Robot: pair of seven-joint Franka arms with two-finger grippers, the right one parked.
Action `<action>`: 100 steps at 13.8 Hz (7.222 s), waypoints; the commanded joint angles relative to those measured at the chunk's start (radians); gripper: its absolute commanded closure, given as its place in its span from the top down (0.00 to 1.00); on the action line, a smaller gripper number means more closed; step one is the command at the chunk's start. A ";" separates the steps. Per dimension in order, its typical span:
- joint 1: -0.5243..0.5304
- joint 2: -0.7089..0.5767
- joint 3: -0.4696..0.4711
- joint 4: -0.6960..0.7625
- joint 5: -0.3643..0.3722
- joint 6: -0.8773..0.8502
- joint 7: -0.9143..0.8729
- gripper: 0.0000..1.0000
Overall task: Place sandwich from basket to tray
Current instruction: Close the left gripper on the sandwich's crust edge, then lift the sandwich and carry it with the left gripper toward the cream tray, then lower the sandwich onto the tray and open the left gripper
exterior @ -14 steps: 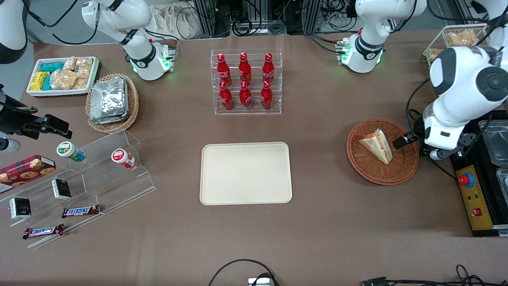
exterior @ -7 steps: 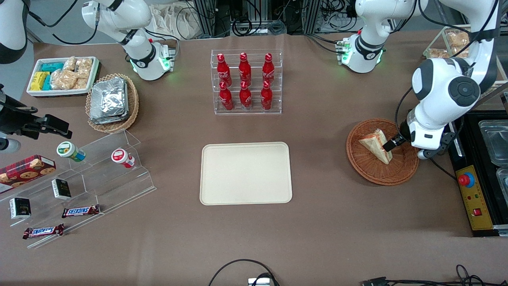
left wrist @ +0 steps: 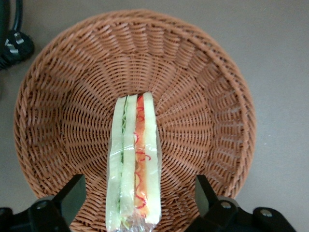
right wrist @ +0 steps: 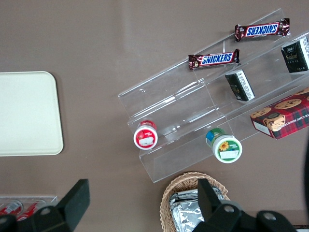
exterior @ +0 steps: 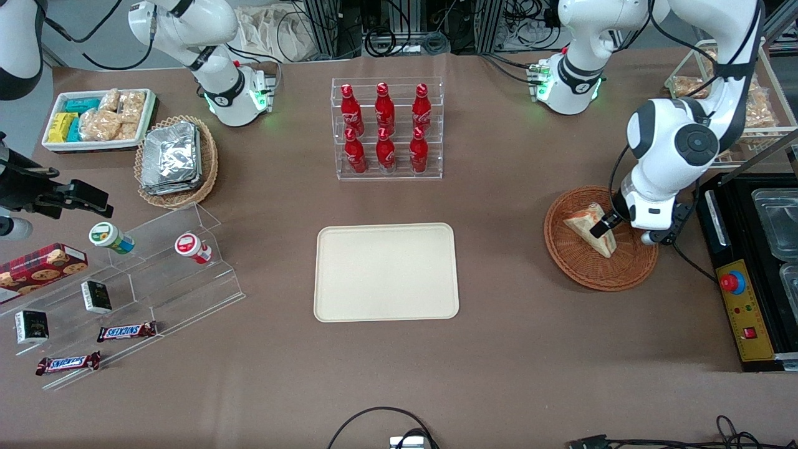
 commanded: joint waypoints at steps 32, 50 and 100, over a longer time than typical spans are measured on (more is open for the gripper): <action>-0.024 -0.124 -0.002 0.001 0.009 -0.089 0.462 0.28; -0.030 0.152 -0.245 0.544 0.006 -0.375 0.380 0.28; -0.435 0.756 -0.259 0.969 0.219 -0.212 0.002 0.84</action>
